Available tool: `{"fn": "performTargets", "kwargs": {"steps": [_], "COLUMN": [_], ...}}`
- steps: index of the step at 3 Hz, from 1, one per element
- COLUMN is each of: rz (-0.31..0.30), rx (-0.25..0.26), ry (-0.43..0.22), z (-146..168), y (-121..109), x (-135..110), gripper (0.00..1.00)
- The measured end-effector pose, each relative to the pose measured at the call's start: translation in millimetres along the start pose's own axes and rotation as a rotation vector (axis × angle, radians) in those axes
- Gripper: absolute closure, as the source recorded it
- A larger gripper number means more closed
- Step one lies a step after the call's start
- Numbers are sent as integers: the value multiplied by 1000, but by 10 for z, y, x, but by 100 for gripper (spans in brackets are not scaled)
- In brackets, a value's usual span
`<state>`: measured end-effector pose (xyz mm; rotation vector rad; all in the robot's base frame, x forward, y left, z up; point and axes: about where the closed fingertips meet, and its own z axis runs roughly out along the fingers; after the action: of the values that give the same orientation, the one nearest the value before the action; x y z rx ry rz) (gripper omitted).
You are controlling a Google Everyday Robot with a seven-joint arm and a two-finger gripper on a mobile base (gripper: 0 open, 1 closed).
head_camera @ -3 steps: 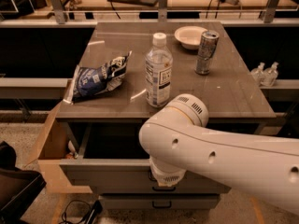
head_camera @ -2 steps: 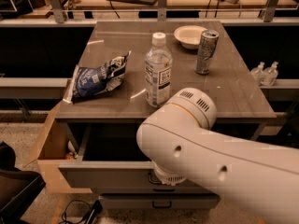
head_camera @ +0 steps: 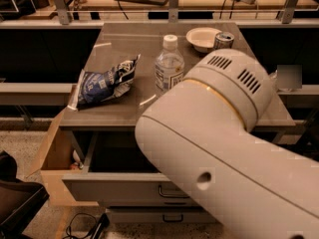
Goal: Open top drawer
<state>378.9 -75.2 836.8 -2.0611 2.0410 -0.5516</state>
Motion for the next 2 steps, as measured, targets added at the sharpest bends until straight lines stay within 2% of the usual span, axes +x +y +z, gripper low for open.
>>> {"fn": "performTargets", "kwargs": {"steps": [1, 2], "rz": [30, 63], "rx": [31, 37], "ry": [-3, -42], "z": [-4, 255], "y": [-70, -69], "x": [244, 486], "gripper": [100, 100]}}
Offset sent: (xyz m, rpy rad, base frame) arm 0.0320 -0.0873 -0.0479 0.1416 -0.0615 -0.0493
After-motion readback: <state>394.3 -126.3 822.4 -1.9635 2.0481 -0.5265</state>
